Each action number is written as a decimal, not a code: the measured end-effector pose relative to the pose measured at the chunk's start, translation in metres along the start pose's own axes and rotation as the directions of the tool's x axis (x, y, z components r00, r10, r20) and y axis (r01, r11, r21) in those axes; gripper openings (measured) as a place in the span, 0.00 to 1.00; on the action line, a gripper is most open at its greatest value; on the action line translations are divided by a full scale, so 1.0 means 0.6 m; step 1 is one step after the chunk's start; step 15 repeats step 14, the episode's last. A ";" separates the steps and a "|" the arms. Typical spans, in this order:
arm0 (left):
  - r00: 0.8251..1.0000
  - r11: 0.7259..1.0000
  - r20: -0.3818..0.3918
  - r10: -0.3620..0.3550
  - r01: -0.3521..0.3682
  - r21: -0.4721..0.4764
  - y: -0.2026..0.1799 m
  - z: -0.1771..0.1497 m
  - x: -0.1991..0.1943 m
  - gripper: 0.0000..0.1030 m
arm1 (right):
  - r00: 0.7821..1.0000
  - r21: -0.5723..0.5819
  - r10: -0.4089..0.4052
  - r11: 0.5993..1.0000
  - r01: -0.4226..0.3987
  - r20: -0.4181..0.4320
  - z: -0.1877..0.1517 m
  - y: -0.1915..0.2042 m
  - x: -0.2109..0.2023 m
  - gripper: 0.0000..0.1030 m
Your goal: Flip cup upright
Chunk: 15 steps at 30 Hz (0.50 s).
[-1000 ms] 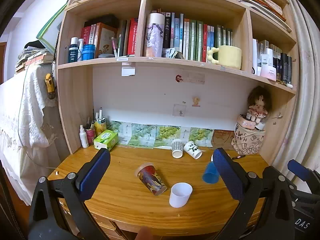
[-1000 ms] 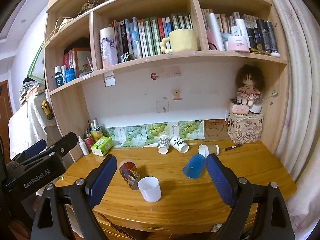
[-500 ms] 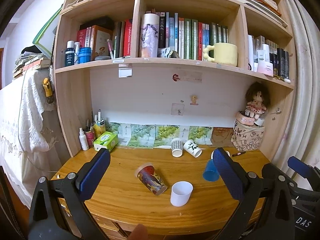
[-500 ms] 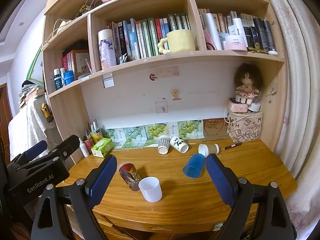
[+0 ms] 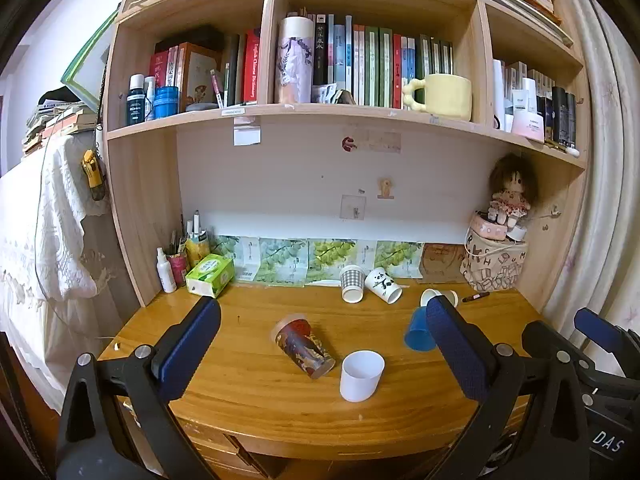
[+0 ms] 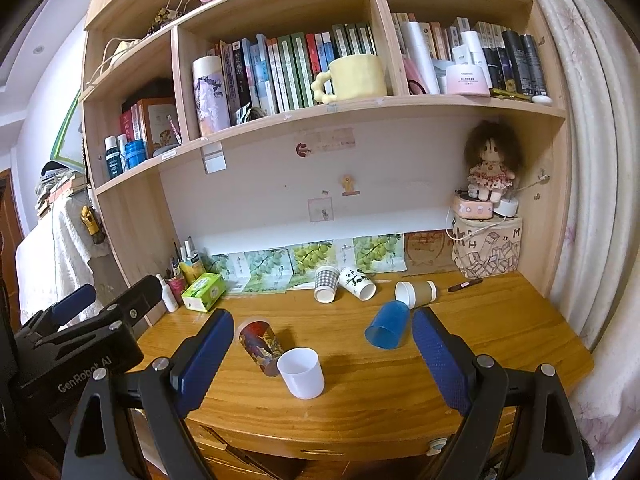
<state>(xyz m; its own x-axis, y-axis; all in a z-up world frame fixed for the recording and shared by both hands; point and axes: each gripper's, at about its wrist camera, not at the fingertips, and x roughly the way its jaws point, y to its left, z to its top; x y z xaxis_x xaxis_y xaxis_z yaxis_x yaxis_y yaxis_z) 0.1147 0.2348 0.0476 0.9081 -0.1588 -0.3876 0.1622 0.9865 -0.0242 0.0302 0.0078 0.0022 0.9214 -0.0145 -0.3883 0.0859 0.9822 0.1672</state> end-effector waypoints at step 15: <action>1.000 1.000 -0.023 -0.006 0.006 0.002 -0.002 -0.001 -0.001 1.00 | 1.000 0.008 0.000 1.000 0.000 -0.022 -0.003 0.000 0.001 0.89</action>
